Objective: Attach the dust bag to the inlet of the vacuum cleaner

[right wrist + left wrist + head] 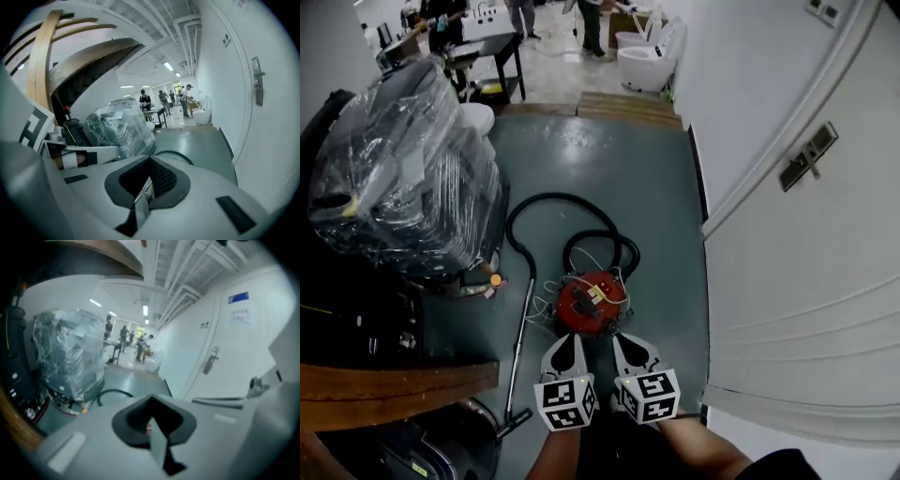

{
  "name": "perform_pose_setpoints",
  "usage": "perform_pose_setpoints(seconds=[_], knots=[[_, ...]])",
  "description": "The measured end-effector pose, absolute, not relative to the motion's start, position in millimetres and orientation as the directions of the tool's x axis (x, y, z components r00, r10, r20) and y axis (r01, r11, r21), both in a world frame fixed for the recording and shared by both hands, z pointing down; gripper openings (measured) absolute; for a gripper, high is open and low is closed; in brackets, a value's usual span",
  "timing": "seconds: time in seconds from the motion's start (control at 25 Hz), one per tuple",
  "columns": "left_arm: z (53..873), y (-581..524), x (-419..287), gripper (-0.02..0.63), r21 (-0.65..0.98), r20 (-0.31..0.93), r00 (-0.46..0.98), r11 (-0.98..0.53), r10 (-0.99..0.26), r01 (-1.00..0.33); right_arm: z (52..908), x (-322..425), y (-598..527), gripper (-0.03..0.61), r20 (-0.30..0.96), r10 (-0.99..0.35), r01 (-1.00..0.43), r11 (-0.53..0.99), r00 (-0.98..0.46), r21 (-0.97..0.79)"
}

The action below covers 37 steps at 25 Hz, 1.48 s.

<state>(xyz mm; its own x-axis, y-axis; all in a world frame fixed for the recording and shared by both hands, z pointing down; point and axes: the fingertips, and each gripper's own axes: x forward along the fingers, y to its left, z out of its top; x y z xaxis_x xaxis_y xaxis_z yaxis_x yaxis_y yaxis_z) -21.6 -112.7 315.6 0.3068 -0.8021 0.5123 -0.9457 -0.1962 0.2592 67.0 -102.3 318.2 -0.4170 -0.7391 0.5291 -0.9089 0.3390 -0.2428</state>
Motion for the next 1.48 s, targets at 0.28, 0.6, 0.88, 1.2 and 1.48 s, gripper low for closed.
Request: perform_pose_setpoints(seconds=[0.28,0.6,0.88,1.2,1.48], knots=[[170.9,-128.7,-22.7,0.000,0.191,0.353,0.271,-0.215,-0.895,-0.958,168.5,85.4,-116.7,-0.002,0.304,-0.876,-0.926,0.337,-0.374,-0.168],[63.2,-126.8,-5.0,0.000,0.105,0.209,0.259,-0.242,-0.943,-0.965,54.0,104.9,-119.6,-0.002,0.090,-0.928,-0.929,0.349,-0.360,-0.121],[38.1,-127.0,6.0,0.001,0.084,0.179,0.276,-0.264,-0.944,-0.961,28.4,101.3,-116.0,-0.002,0.051,-0.921,-0.919,0.379,-0.385,-0.107],[37.0,-131.3,16.0,0.001,0.081,0.168,0.279,-0.269,-0.946,-0.960,29.1,107.7,-118.5,-0.002,0.048,-0.920,-0.920,0.383,-0.388,-0.088],[31.6,-139.8,23.3,0.002,0.071,0.160,0.271,-0.263,-0.949,-0.962,21.8,112.5,-128.1,-0.002,0.035,-0.915,-0.914,0.397,-0.401,-0.079]])
